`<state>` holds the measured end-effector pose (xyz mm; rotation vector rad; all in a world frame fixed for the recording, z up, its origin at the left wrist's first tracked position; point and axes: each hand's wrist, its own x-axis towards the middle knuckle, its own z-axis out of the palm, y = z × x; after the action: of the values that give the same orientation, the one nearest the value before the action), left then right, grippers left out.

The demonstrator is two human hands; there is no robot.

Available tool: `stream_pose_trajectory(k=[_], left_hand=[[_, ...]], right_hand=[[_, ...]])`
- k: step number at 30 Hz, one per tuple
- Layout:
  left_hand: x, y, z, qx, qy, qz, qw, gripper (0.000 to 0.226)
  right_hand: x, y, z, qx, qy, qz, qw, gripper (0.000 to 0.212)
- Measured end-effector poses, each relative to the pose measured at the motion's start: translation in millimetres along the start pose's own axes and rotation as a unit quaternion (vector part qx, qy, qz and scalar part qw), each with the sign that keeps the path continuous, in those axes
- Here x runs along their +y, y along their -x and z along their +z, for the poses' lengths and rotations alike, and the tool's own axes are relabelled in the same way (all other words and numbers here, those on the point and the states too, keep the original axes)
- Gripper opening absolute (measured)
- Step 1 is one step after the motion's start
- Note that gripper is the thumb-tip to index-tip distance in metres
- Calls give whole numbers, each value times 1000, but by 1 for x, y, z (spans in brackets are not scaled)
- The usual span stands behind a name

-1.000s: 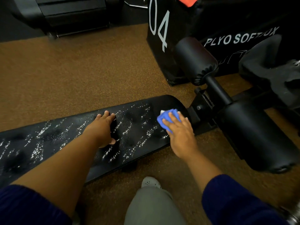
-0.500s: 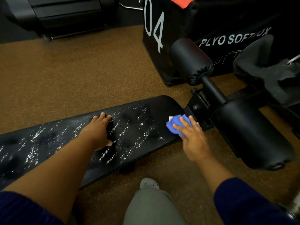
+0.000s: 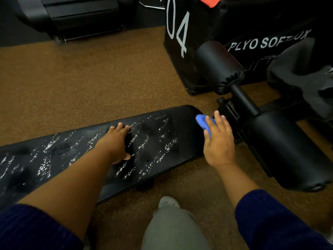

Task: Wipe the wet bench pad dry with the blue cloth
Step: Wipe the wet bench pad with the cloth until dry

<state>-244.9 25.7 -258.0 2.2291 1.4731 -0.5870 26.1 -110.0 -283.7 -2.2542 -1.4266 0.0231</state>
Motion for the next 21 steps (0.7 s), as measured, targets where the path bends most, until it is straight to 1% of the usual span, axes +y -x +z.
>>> stream_pose_trajectory(k=[2, 5, 6, 8, 11, 14, 16, 18, 19, 21], left_hand=[[0, 0, 0, -2, 2, -2, 1000, 111], [-1, -1, 1, 3, -2, -3, 1000, 112], [-1, -1, 1, 4, -3, -3, 1000, 112], [-1, -1, 1, 4, -3, -2, 1000, 112], [-1, -1, 1, 2, -2, 0, 1000, 112], [-1, -1, 1, 3, -1, 1, 1000, 112], [-1, -1, 1, 2, 1, 1, 1000, 111], [-2, -1, 1, 2, 3, 1, 1000, 111], [-2, -1, 1, 3, 3, 2, 1000, 111], [-2, -1, 2, 2, 4, 1, 1000, 111]], right_hand=[[-7, -3, 8, -31, 10, -33, 999, 48], [-14, 4, 24, -139, 73, -82, 984, 58], [-12, 2, 25, -164, 82, -86, 979, 59], [-7, -4, 20, -190, 75, -79, 976, 55], [-1, -6, 15, -194, 92, -74, 974, 54], [-4, -5, 19, -176, 78, -55, 980, 54], [-3, -8, 20, -171, 87, -63, 979, 56], [3, -19, 21, -171, 101, -68, 978, 50], [5, -28, 24, -165, 105, -59, 979, 46], [1, -49, 32, -161, 106, -13, 981, 44]])
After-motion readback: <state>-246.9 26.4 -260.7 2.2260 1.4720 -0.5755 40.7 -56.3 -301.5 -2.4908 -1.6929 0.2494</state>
